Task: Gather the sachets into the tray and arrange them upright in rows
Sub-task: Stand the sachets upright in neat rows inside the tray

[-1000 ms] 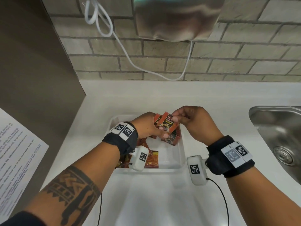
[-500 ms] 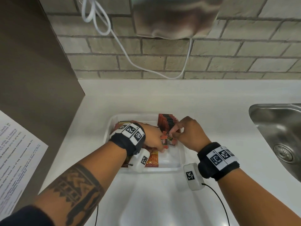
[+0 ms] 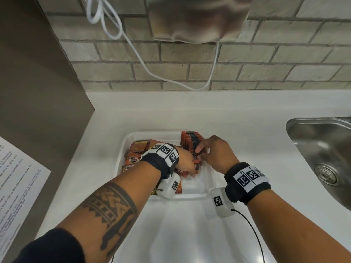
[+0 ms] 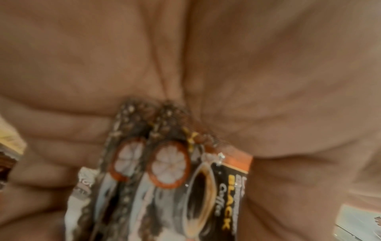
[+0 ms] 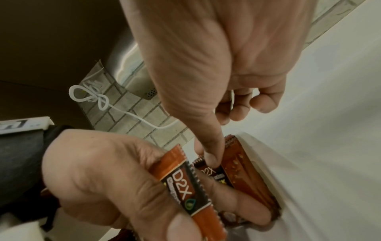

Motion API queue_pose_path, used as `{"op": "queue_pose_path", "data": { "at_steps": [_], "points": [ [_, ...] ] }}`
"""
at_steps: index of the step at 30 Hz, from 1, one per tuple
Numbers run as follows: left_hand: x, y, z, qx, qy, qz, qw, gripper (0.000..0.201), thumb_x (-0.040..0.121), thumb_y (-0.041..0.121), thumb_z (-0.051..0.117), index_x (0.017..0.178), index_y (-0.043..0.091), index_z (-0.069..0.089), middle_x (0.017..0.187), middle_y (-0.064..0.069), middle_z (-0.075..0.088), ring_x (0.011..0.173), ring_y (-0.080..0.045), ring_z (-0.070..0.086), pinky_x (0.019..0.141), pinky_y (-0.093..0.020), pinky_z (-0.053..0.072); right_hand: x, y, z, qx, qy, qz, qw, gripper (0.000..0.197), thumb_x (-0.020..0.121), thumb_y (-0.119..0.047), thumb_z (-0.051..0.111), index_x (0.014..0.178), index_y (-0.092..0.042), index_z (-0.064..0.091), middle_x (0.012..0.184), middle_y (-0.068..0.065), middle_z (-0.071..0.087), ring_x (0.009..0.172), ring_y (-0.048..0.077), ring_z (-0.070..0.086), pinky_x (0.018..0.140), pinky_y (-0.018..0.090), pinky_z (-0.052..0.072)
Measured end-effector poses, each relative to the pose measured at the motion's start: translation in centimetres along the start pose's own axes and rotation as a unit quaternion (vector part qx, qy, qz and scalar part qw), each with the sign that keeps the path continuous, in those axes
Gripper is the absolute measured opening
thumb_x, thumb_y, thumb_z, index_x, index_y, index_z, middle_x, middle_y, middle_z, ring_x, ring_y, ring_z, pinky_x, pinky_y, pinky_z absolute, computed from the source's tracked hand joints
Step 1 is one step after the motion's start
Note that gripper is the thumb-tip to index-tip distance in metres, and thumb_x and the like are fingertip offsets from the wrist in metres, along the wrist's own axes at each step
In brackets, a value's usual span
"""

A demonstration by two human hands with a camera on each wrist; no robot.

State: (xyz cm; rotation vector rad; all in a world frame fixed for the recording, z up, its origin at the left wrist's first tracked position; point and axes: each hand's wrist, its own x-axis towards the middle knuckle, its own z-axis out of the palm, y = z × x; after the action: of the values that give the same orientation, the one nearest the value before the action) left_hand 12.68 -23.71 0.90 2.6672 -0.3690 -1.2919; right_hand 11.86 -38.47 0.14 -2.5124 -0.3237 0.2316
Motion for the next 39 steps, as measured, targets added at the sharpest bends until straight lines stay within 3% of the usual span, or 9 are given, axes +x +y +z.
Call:
{"op": "queue_pose_path", "data": {
  "at_steps": [4,10,17,21,24,27,29,34,39],
  "points": [
    [0.0,-0.1,0.0,-0.001,0.0,-0.005,1.0,0.034,0.094,0.045,0.062,0.097,0.014,0.075,0.079,0.004,0.067,0.068,-0.014,0.058,0.07,-0.028,0.047,-0.1,0.1,0.1,0.009,-0.002,-0.003,1.0,0.021,0.077,-0.004,0.077,0.089,-0.022,0.074,0.099,0.006,0.057,0.088,0.02,0.057,0.076,0.024,0.045],
    [-0.2,-0.1,-0.1,-0.001,0.004,-0.008,1.0,0.029,0.094,0.046,0.062,0.09,0.019,0.072,0.076,0.005,0.065,0.069,-0.014,0.058,0.066,-0.027,0.046,0.1,0.3,0.1,0.008,-0.003,-0.005,1.0,0.023,0.077,-0.005,0.078,0.092,-0.022,0.075,0.098,0.005,0.057,0.087,0.018,0.055,0.069,0.016,0.04],
    [-0.4,-0.2,0.1,-0.032,-0.007,-0.009,0.999,0.034,0.093,0.042,0.065,0.102,0.011,0.075,0.091,-0.001,0.076,0.071,-0.015,0.062,0.072,-0.028,0.052,0.0,0.7,-0.1,0.013,-0.006,-0.009,1.0,0.024,0.078,-0.006,0.079,0.094,-0.024,0.074,0.098,0.002,0.056,0.084,0.012,0.051,0.064,0.009,0.033],
    [-0.9,-0.4,-0.2,-0.046,0.001,0.003,0.999,0.022,0.093,0.03,0.065,0.074,0.019,0.067,0.061,0.008,0.065,0.059,-0.012,0.058,0.059,-0.024,0.047,-0.2,0.9,-0.5,0.027,0.006,-0.017,0.999,0.021,0.08,-0.007,0.078,0.092,-0.024,0.074,0.096,-0.002,0.057,0.079,0.002,0.048,0.064,0.008,0.033],
    [-1.5,-1.2,-0.6,-0.098,-0.003,0.028,0.995,0.015,0.092,0.026,0.067,0.08,0.02,0.073,0.06,0.011,0.069,0.065,-0.011,0.064,0.064,-0.024,0.052,-0.6,0.9,-1.2,0.034,0.033,-0.032,0.998,0.018,0.085,-0.01,0.075,0.09,-0.028,0.073,0.091,-0.01,0.057,0.078,-0.002,0.051,0.066,0.007,0.035],
    [-2.2,-2.7,-0.8,-0.184,0.027,0.076,0.98,0.017,0.091,0.029,0.072,0.104,0.019,0.077,0.092,0.002,0.078,0.087,-0.017,0.073,0.087,-0.031,0.059,-1.5,0.4,-1.9,0.08,0.054,-0.048,0.994,0.011,0.088,-0.02,0.073,0.085,-0.031,0.071,0.087,-0.014,0.066,0.081,-0.005,0.056,0.068,0.009,0.039],
    [-2.5,-3.7,-0.9,-0.239,0.077,0.114,0.961,0.021,0.089,0.033,0.075,0.105,0.019,0.076,0.1,-0.003,0.077,0.094,-0.02,0.073,0.093,-0.034,0.057,-2.2,-0.2,-2.2,0.127,0.052,-0.054,0.989,0.005,0.087,-0.028,0.076,0.086,-0.03,0.071,0.086,-0.013,0.07,0.081,-0.002,0.058,0.07,0.009,0.042],
    [-3.1,-4.3,-0.4,-0.366,0.136,0.19,0.901,0.025,0.086,0.017,0.079,0.108,0.005,0.073,0.101,-0.006,0.076,0.09,-0.015,0.07,0.093,-0.031,0.056,-2.5,-1.4,-1.9,0.213,0.042,-0.062,0.974,0.01,0.088,-0.011,0.076,0.093,-0.019,0.072,0.082,-0.005,0.072,0.072,0.001,0.064,0.065,0.007,0.047],
    [-3.3,-4.4,-0.3,-0.368,0.147,0.212,0.893,0.013,0.084,0.019,0.082,0.092,0.021,0.072,0.085,0.011,0.074,0.08,-0.004,0.068,0.076,-0.016,0.052,-2.1,-1.9,-2.2,0.214,0.058,-0.071,0.972,0.008,0.088,-0.015,0.076,0.087,-0.023,0.074,0.078,-0.011,0.071,0.073,-0.003,0.063,0.07,0.01,0.049]
  ]
}}
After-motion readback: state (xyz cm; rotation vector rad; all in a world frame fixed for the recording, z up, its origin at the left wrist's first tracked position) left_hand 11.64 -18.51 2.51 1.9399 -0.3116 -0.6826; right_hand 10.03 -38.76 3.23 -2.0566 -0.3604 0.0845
